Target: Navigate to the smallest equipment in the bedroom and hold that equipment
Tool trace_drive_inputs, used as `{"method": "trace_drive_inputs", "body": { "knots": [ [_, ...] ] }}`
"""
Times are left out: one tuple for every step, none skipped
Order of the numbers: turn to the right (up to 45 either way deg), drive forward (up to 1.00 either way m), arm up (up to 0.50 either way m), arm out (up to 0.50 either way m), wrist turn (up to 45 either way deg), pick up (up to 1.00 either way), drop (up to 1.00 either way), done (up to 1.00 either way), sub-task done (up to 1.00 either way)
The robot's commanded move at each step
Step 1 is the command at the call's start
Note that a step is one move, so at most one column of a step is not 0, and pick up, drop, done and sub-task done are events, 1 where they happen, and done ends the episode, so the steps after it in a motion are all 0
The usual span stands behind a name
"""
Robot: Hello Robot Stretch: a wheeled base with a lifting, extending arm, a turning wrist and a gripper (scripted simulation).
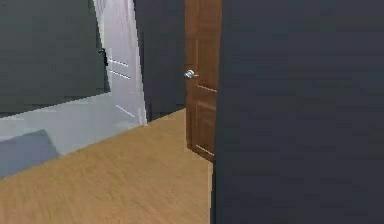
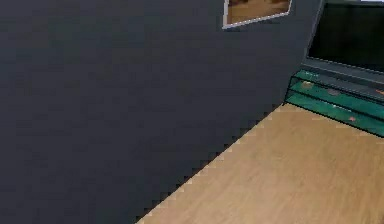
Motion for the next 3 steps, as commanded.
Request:
{"method": "trace_drive_inputs", "body": {
  "knots": [
    [-45.0,0.0,0.0,0.0,0.0,0.0,0.0,0.0,0.0],
    [-42.0,0.0,0.0,0.0,0.0,0.0,0.0,0.0,0.0],
    [0.0,0.2,0.0,0.0,0.0,0.0,0.0,0.0,0.0]
  ]
}}
